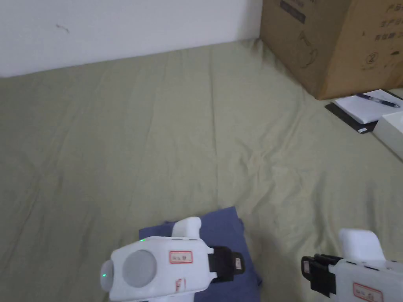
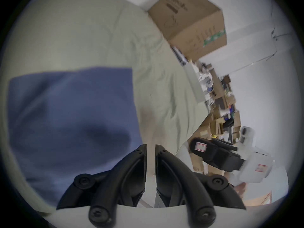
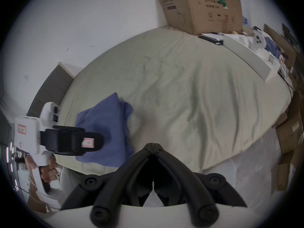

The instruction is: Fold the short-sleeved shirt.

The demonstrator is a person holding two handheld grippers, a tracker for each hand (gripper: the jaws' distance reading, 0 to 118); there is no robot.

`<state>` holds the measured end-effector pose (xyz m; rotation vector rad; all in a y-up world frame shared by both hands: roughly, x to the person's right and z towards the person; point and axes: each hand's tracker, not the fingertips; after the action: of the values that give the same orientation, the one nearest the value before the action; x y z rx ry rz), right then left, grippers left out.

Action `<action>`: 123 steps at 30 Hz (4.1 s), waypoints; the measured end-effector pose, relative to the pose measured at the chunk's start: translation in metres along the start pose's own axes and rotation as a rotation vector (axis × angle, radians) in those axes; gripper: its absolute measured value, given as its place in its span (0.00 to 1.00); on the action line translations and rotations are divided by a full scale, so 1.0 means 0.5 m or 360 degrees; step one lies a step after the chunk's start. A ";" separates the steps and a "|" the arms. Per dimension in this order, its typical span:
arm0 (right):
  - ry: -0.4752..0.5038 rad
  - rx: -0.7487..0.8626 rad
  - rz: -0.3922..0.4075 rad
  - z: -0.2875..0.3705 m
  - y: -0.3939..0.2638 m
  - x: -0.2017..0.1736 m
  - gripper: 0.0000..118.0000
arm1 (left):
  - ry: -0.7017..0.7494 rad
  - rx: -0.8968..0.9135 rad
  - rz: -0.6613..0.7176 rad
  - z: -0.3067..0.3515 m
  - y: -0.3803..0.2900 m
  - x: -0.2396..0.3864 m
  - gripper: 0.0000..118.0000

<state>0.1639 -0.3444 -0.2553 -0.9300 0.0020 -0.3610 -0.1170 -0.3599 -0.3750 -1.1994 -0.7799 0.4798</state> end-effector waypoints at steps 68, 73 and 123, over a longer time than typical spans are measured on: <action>0.0097 0.0053 0.0591 -0.165 0.057 -0.459 0.00 | 0.1940 -0.0221 0.0008 0.717 0.209 -0.737 0.24; 0.0102 0.0013 0.0531 -0.175 0.060 -0.450 0.00 | 0.2038 -0.0081 0.0005 0.721 0.177 -0.739 0.87; -0.0061 0.1212 0.0502 0.219 0.145 -0.379 1.00 | 0.1458 0.1695 -0.0730 0.523 -0.091 0.195 1.00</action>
<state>0.0251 -0.1616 -0.2750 -0.1736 -0.0223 -0.0322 -0.2532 -0.1384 -0.2640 -0.1314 0.0692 -0.0938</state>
